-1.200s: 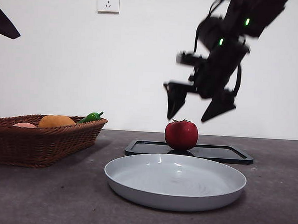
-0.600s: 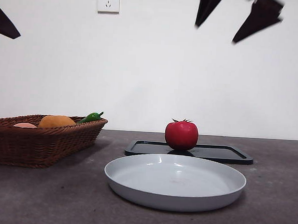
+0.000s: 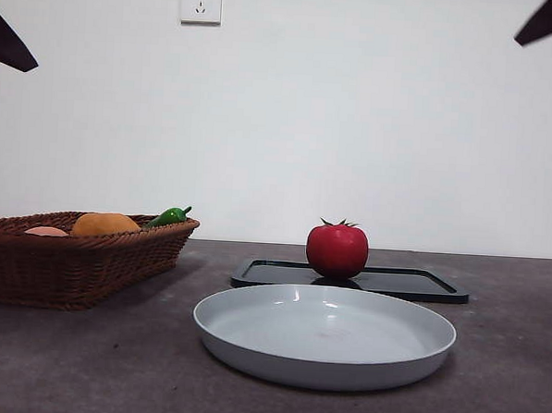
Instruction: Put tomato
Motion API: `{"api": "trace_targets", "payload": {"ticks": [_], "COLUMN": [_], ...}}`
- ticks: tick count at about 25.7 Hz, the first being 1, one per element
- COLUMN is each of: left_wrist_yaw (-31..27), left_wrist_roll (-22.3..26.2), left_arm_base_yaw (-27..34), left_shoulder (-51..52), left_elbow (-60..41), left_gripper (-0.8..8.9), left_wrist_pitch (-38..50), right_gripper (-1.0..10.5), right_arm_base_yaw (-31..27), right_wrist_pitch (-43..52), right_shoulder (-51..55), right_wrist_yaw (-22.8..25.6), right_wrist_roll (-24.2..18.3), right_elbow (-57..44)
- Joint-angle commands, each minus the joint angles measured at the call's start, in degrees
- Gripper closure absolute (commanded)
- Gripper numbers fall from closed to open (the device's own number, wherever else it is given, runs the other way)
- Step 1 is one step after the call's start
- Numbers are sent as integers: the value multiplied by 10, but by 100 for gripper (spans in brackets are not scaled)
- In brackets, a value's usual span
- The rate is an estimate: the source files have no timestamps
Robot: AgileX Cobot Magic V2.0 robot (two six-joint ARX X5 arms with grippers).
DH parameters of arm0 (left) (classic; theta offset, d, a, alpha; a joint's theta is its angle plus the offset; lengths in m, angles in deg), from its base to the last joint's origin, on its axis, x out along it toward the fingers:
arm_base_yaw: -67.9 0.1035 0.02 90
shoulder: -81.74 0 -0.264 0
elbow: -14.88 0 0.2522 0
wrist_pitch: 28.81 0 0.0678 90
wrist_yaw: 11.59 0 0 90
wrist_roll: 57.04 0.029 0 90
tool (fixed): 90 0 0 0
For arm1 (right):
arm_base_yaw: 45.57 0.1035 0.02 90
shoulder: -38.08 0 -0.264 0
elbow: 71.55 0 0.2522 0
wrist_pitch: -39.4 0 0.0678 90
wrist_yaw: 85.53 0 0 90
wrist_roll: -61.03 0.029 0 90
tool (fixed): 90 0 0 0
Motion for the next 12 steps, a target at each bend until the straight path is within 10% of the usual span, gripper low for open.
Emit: {"api": "trace_targets", "payload": {"ticks": [1,12], "left_wrist_yaw": [3,3], "left_wrist_roll": [5,5], "left_arm_base_yaw": [-3,-3], "left_shoulder": [-3,-3], "left_elbow": [14,14], "left_gripper": [317,320], "left_wrist_pitch": [3,3], "right_gripper": [366,440], "right_arm_base_yaw": [20,40], "right_wrist_pitch": [4,21], "right_shoulder": [25,61], "right_wrist_yaw": [-11,-10], "right_wrist_roll": [-2,-6], "right_elbow": [-38,-67]}}
